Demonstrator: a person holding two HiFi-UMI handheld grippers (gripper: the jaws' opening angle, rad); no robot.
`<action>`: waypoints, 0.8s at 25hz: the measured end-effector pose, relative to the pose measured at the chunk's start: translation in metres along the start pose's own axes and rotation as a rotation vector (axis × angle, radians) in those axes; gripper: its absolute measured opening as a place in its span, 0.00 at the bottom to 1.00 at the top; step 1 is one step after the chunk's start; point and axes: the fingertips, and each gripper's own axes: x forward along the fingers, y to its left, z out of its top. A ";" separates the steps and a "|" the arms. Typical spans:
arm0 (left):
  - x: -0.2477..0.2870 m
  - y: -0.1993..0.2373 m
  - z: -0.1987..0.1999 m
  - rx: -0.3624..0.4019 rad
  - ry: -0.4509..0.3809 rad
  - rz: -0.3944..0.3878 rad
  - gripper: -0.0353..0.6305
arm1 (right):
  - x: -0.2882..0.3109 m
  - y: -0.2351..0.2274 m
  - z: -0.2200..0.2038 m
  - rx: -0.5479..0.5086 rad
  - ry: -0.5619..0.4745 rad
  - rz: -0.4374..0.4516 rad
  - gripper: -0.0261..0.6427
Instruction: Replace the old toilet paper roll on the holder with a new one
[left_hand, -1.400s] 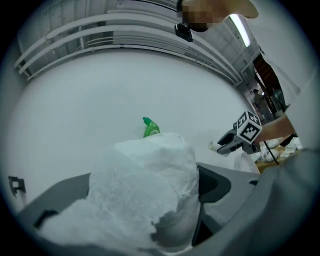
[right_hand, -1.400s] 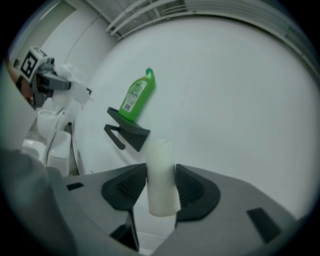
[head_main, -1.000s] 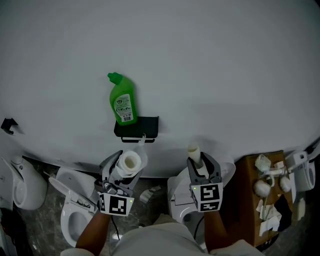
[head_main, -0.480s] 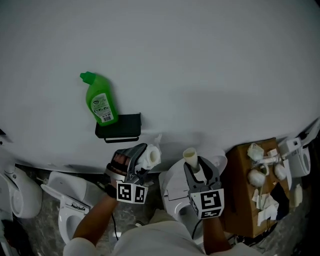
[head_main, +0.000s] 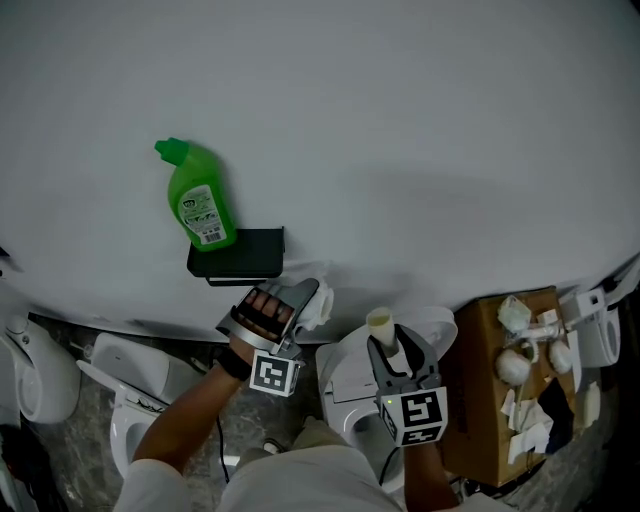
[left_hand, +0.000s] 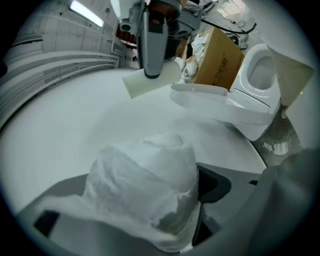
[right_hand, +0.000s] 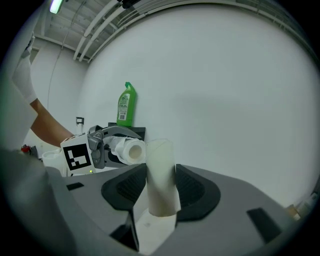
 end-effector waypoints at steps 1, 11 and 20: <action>0.001 0.001 0.002 0.032 -0.001 0.007 0.59 | 0.002 0.000 -0.001 0.003 0.000 0.006 0.32; 0.014 0.003 -0.014 0.150 0.051 0.014 0.59 | 0.024 0.010 -0.007 0.034 -0.003 0.059 0.32; 0.010 -0.009 -0.034 0.165 0.091 -0.003 0.59 | 0.028 0.024 0.001 0.012 -0.002 0.084 0.32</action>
